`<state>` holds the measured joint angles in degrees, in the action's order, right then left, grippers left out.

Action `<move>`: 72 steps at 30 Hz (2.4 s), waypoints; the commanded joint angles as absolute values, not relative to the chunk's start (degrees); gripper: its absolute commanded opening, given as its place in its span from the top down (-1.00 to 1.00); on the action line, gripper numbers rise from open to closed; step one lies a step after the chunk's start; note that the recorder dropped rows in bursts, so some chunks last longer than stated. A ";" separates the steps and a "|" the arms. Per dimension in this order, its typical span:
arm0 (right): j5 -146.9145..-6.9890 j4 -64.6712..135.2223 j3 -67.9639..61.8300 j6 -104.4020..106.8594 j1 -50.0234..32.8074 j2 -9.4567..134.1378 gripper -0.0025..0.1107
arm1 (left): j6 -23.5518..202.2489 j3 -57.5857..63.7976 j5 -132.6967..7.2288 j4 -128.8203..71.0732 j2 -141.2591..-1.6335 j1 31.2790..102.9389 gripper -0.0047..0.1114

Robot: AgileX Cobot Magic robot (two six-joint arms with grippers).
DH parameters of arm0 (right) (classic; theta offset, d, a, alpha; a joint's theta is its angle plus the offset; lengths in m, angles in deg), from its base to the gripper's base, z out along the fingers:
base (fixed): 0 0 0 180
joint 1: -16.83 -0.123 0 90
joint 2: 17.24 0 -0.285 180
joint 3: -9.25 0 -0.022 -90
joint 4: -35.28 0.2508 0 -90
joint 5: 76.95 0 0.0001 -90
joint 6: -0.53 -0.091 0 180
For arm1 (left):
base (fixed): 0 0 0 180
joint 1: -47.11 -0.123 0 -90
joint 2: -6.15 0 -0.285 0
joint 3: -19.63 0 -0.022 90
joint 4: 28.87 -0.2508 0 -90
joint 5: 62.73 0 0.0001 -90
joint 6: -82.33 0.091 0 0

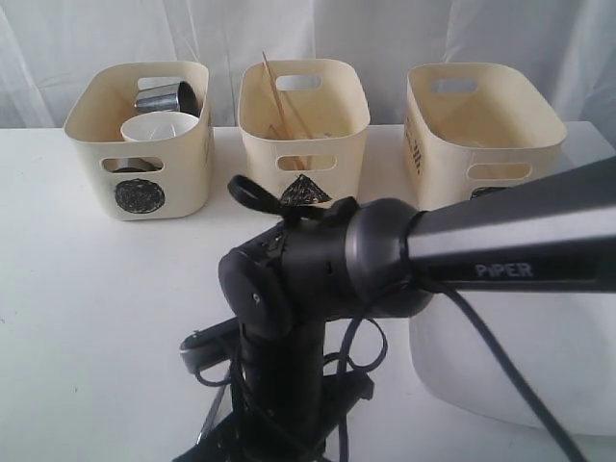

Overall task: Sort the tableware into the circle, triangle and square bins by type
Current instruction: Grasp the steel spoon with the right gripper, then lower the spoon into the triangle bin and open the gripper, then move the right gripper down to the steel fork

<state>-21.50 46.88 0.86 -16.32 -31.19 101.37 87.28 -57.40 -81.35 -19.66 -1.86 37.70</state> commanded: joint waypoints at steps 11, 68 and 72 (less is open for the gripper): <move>-40.46 13.36 12.56 -30.53 -22.63 87.11 0.96 | 87.26 -57.59 -82.82 -19.11 -1.63 37.42 0.92; -13.56 45.42 18.01 -7.81 -11.64 90.10 0.69 | 87.26 -57.59 -82.82 -19.11 -1.63 37.42 0.92; -18.47 55.27 10.39 -6.75 -18.95 90.10 0.69 | 87.26 -57.59 -82.82 -19.11 -1.63 37.42 0.92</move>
